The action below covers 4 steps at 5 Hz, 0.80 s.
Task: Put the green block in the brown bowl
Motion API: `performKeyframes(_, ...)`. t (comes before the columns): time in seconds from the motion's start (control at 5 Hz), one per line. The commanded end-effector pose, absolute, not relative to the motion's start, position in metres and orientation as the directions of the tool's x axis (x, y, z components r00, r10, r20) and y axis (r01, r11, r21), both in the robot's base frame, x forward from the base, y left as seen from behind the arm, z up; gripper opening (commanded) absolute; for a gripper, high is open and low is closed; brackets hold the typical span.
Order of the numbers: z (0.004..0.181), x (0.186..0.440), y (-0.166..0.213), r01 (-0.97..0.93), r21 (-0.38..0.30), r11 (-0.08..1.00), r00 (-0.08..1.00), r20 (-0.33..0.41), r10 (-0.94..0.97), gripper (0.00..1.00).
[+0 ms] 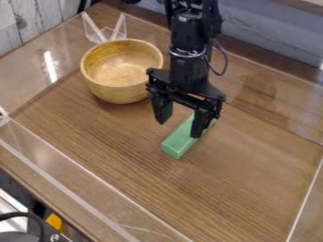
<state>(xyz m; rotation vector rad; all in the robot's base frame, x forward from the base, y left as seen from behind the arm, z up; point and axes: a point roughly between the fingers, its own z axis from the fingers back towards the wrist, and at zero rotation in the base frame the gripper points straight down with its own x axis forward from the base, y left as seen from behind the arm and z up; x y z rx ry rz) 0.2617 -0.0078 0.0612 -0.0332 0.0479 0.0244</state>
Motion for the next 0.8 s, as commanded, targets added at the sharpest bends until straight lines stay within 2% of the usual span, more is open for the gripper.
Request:
performKeyframes(0.0,0.061,0.266,-0.007,-0.029,-0.035,0.999,0.999,-0.019,0.029,1.00)
performKeyframes(0.6,0.041,0.269,-0.008,-0.033,-0.027,0.999,0.999,-0.012,0.033,1.00)
